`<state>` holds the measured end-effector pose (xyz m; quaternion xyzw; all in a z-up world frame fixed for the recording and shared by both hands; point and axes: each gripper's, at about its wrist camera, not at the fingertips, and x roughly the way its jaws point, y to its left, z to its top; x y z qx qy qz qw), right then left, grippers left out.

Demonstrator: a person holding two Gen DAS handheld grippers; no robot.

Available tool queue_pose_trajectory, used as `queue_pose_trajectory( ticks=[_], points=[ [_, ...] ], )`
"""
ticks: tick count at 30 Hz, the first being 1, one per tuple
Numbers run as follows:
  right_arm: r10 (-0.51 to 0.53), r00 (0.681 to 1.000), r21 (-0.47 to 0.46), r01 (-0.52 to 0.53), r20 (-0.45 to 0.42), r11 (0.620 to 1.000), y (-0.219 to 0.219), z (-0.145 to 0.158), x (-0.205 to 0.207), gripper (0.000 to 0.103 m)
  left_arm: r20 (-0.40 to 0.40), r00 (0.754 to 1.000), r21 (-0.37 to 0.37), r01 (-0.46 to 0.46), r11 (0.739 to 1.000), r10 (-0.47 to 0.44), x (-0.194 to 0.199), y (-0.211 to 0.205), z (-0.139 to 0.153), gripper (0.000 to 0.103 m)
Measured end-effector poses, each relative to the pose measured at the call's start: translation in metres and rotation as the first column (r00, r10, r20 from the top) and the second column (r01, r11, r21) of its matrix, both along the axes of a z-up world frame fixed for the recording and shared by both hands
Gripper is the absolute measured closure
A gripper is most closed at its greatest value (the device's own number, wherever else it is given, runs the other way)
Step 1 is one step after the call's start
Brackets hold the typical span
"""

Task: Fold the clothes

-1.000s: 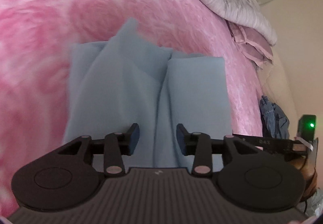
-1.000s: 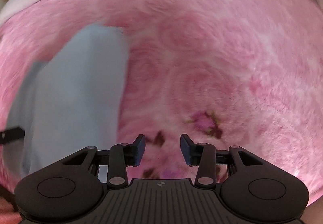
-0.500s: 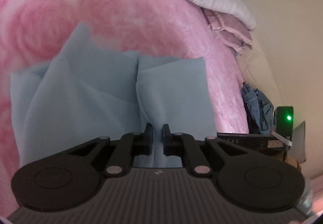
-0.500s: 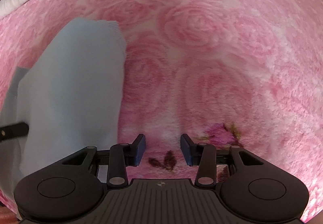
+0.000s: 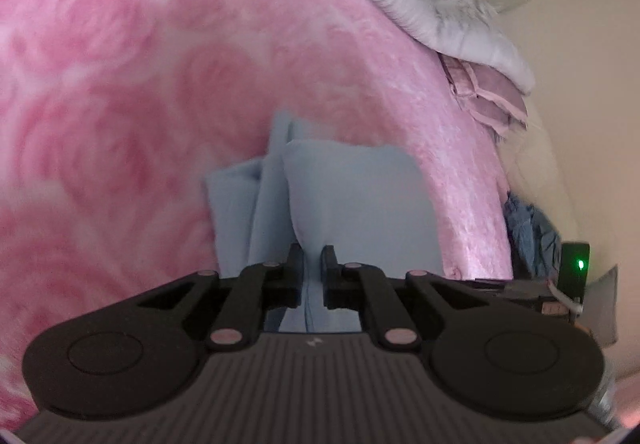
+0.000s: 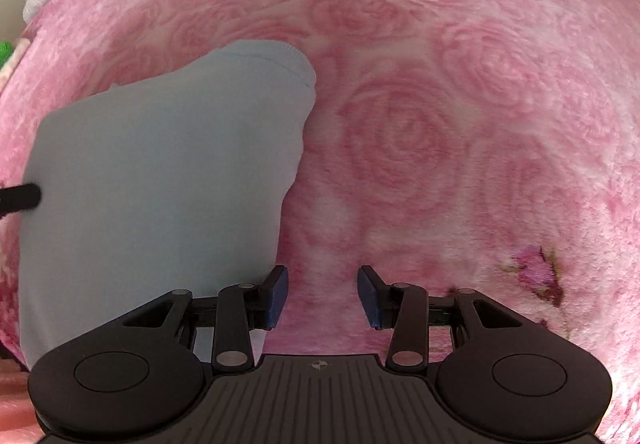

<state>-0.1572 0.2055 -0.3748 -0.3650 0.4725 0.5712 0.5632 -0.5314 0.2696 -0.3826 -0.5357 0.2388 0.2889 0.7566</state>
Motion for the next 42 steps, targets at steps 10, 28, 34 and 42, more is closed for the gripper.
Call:
queue_pose_trajectory(
  ticks=[10,28,34,42],
  points=[
    [0.001,1.0,0.023,0.0,-0.014,1.0,-0.006,0.005,-0.011,0.06,0.014,0.999,0.078,-0.05,0.996,0.049,-0.019,-0.004,0.022,0.098],
    [0.023,0.999,0.057,-0.025,0.037,0.998,-0.007,0.011,-0.038,0.061,-0.08,0.995,0.065,-0.057,0.996,0.062,-0.022,0.003,-0.001,0.097],
    [0.011,0.999,0.067,-0.013,0.037,0.998,-0.009,0.011,-0.041,0.061,-0.13,0.99,0.117,-0.036,0.992,0.052,-0.02,-0.001,0.002,0.095],
    [-0.024,0.999,0.087,0.021,0.023,0.996,-0.016,0.009,-0.041,0.061,-0.169,0.981,0.127,-0.075,0.989,0.096,-0.032,-0.024,0.01,0.083]
  ],
)
